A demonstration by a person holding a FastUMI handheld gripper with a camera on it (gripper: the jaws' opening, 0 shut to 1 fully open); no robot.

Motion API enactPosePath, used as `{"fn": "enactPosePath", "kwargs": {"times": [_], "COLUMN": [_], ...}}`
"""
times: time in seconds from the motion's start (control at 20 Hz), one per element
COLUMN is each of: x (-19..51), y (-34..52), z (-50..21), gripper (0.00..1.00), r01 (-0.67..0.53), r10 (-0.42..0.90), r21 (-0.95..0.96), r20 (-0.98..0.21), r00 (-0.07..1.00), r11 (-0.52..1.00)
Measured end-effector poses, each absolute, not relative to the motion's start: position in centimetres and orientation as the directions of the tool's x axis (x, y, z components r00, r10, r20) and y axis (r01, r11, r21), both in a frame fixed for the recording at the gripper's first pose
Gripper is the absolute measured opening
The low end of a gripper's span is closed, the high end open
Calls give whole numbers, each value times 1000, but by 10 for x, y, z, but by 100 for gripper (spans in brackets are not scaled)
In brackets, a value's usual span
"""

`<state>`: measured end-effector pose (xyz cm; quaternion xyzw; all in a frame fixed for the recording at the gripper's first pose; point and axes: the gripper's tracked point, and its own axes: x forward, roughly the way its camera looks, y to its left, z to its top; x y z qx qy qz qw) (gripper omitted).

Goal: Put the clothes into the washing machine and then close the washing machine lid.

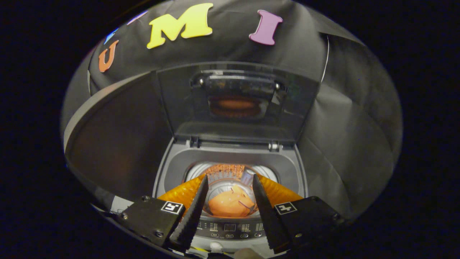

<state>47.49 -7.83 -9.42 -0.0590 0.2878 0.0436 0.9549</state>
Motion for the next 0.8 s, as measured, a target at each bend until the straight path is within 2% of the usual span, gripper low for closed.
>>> {"fn": "enactPosePath", "kwargs": {"times": [0.35,0.8], "x": [494,537], "y": [-62,-49], "z": [-10,76], "gripper": [78,78], "r01": [-140,-135], "r10": [87,104], "r21": [-105,-81], "r20": [-401,-306], "r00": [912,946], "r11": [985,987]}}
